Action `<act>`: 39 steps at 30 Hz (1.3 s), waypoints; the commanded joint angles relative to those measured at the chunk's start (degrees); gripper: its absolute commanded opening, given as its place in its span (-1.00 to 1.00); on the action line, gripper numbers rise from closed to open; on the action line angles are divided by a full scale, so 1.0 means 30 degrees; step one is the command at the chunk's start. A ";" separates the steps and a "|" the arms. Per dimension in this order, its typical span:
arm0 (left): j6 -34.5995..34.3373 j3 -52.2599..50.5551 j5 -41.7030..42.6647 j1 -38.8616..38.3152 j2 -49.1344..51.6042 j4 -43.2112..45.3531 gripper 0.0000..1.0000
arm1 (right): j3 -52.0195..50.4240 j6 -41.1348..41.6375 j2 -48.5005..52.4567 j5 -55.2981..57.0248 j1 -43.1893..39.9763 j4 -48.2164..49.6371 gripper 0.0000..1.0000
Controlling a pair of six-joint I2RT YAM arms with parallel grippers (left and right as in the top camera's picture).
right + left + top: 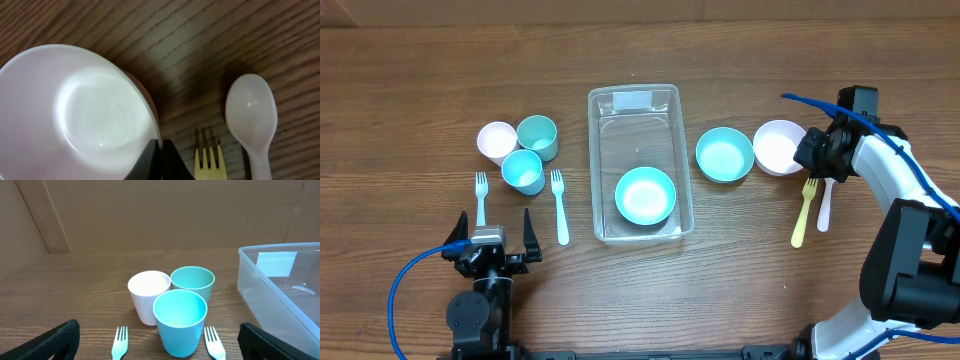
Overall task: Pack container
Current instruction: 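Move the right gripper to the white bowl and grasp its rim, then carry the white bowl into the container, stack it, release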
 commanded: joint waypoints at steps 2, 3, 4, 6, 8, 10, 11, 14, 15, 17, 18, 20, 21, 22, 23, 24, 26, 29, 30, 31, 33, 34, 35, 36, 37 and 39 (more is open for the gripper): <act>0.0291 -0.0066 -0.0036 -0.0036 -0.0138 0.0015 1.00 | 0.0197 -0.0007 0.0240 0.0153 -0.0073 -0.0015 -0.93; 0.0291 -0.0066 -0.0036 -0.0036 -0.0138 0.0015 1.00 | 0.0248 -0.0007 0.0211 0.0168 -0.0073 -0.0015 -0.92; 0.0291 -0.0066 -0.0036 -0.0036 -0.0138 0.0015 1.00 | 0.0423 -0.0015 0.0073 0.0182 -0.0131 -0.0168 -0.92; 0.0291 -0.0066 -0.0036 -0.0036 -0.0138 0.0015 1.00 | 0.0743 -0.0007 -0.0437 0.0182 -0.0408 -0.0459 -0.92; 0.0291 -0.0066 -0.0036 -0.0036 -0.0138 0.0015 1.00 | 0.1056 -0.0015 -0.1326 0.0175 -0.0750 -0.0787 -0.93; 0.0291 -0.0066 -0.0036 -0.0036 -0.0138 0.0015 1.00 | 0.1129 -0.0117 -0.2135 0.0182 -0.0874 -0.0889 -0.92; 0.0291 -0.0066 -0.0036 -0.0036 -0.0138 0.0015 1.00 | 0.1129 -0.0153 -0.2827 0.0364 -0.0882 -0.0954 -0.92; 0.0291 -0.0066 -0.0036 -0.0036 -0.0138 0.0015 1.00 | 0.1129 -0.0160 -0.4401 0.0466 -0.0874 -0.1158 -0.93; 0.0291 -0.0066 -0.0036 -0.0036 -0.0138 0.0015 1.00 | 0.1137 -0.0160 -0.5042 0.0452 -0.0831 -0.1370 -0.92; 0.0291 -0.0066 -0.0036 -0.0036 -0.0138 0.0015 1.00 | 0.1144 -0.0175 -0.5727 0.0044 -0.0692 -0.1647 -0.92; 0.0291 -0.0066 -0.0036 -0.0036 -0.0138 0.0015 1.00 | 0.1144 -0.0576 -0.6120 -0.0590 -0.0510 -0.1829 -0.93; 0.0291 -0.0066 -0.0036 -0.0036 -0.0138 0.0015 1.00 | 0.1144 -0.0707 -0.6878 -0.1217 0.0138 -0.2193 -0.92; 0.0291 -0.0066 -0.0036 -0.0036 -0.0138 0.0015 1.00 | 0.1144 -0.0962 -0.7176 -0.1311 0.0495 -0.2266 -0.93; 0.0291 -0.0066 -0.0036 -0.0036 -0.0138 0.0015 1.00 | 0.1166 -0.1100 -0.7512 -0.1333 0.0896 -0.2353 -0.92; 0.0291 -0.0066 -0.0036 -0.0036 -0.0138 0.0015 1.00 | 0.1260 -0.1166 -0.7854 -0.1341 0.1319 -0.2528 -0.92; 0.0291 -0.0066 -0.0036 -0.0036 -0.0138 0.0015 0.99 | 0.1457 -0.1158 -0.8298 -0.1341 0.1887 -0.2820 -0.92; 0.0291 -0.0066 -0.0036 -0.0036 -0.0138 0.0015 1.00 | 0.2011 -0.1166 -0.9187 -0.1341 0.3235 -0.3694 -0.92; 0.0291 -0.0066 -0.0036 -0.0036 -0.0138 0.0015 1.00 | 0.2849 -0.1311 -0.9996 -0.1333 0.5246 -0.4852 -0.93; 0.0291 -0.0066 -0.0036 -0.0036 -0.0138 0.0015 1.00 | 0.3089 -0.1304 -1.0156 -0.1341 0.5887 -0.5158 -0.93; 0.0291 -0.0066 -0.0036 -0.0036 -0.0138 0.0015 1.00 | 0.3381 -0.1304 -1.0280 -0.1341 0.6703 -0.5559 -0.93; 0.0291 -0.0066 -0.0036 -0.0036 -0.0138 0.0015 1.00 | 0.3891 -0.1297 -1.0287 -0.1341 0.8182 -0.6186 -0.93; 0.0291 -0.0066 -0.0036 -0.0036 -0.0138 0.0015 1.00 | 0.3971 -0.1297 -1.0287 -0.1341 0.9202 -0.6258 -0.93; 0.0291 -0.0066 -0.0036 -0.0036 -0.0138 0.0015 1.00 | 0.3971 -0.1290 -1.0280 -0.1333 0.9887 -0.6258 -0.92; 0.0291 -0.0066 -0.0036 -0.0036 -0.0138 0.0015 1.00 | 0.3963 -0.1282 -1.0222 -0.1333 1.0520 -0.6258 -0.92; 0.0291 -0.0066 -0.0036 -0.0036 -0.0138 0.0015 1.00 | 0.3963 -0.1260 -1.0076 -0.1326 1.1264 -0.6251 -0.92; 0.0291 -0.0066 -0.0036 -0.0036 -0.0138 0.0015 1.00 | 0.3963 -0.0918 -0.9624 -0.1129 1.2320 -0.6237 -0.92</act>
